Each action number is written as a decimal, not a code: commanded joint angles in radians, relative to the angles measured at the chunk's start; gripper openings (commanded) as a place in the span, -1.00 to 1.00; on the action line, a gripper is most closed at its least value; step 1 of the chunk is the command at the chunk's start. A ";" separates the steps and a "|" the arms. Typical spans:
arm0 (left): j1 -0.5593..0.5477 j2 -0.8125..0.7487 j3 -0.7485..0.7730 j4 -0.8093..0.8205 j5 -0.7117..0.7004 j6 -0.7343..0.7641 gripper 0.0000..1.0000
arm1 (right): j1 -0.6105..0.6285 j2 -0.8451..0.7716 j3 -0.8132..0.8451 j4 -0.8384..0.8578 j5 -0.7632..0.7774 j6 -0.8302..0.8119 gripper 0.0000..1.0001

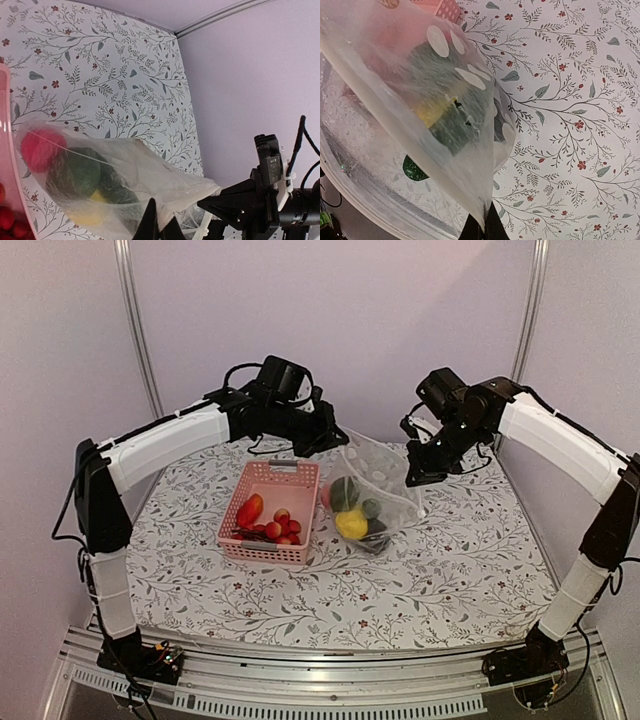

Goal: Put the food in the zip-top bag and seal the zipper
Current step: Adjust the zipper food storage bag at the center of the board.

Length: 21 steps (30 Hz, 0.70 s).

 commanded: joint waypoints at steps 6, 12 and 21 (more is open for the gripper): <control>-0.018 0.191 0.243 -0.078 0.048 0.006 -0.76 | 0.002 0.019 0.016 0.003 0.050 -0.028 -1.00; 0.012 0.147 0.240 -0.102 0.074 0.096 -0.25 | -0.036 0.016 0.020 0.017 0.017 -0.022 -1.00; 0.025 -0.109 0.032 -0.173 0.058 0.380 0.11 | -0.070 0.014 0.021 0.032 -0.026 -0.032 -1.00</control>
